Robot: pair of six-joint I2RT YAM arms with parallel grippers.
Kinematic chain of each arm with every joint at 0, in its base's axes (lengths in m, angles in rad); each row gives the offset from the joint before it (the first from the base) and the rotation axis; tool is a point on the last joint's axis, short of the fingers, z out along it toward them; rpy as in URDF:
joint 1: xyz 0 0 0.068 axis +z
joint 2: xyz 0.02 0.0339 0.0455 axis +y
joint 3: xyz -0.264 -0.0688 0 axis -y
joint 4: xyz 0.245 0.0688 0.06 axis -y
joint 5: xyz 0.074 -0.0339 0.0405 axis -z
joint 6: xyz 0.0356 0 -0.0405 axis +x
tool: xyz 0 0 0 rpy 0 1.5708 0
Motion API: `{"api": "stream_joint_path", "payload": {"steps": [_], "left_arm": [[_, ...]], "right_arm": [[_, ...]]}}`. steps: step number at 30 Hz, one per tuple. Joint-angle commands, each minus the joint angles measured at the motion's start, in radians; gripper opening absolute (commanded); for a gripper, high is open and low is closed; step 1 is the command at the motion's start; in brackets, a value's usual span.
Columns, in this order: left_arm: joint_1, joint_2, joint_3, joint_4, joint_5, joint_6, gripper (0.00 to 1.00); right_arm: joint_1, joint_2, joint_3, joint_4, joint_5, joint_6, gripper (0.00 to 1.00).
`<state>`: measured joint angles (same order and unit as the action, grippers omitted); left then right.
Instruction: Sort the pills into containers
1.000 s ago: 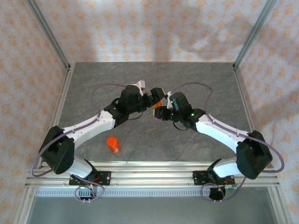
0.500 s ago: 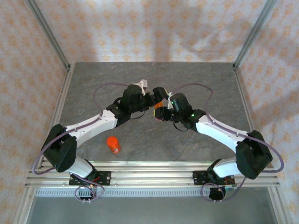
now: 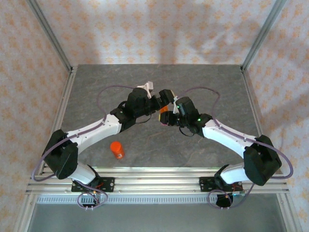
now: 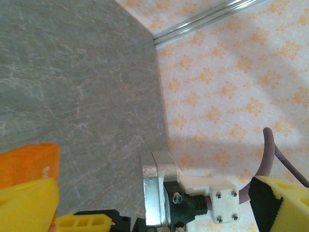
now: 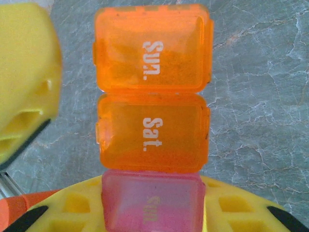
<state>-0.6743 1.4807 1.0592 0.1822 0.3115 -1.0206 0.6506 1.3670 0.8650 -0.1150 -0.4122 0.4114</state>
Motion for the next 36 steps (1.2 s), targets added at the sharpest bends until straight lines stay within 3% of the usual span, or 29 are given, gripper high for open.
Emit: {"api": "stream_joint_path", "payload": {"steps": [1, 8, 14, 36], "left_arm": [[0.005, -0.063, 0.008, -0.063, -0.063, 0.053, 1.00], [0.034, -0.119, 0.014, -0.182, -0.024, 0.086, 1.00], [0.041, -0.142, 0.006, -0.177, 0.045, 0.076, 1.00], [0.029, -0.120, 0.037, -0.087, 0.086, 0.023, 1.00]], "right_arm": [[-0.002, -0.045, -0.033, 0.040, -0.018, -0.016, 0.36], [-0.002, -0.166, -0.072, 0.008, -0.054, -0.129, 0.36], [-0.002, -0.212, -0.050, -0.012, -0.053, -0.181, 0.36], [-0.001, -0.141, 0.014, 0.040, -0.071, -0.149, 0.35]]}}
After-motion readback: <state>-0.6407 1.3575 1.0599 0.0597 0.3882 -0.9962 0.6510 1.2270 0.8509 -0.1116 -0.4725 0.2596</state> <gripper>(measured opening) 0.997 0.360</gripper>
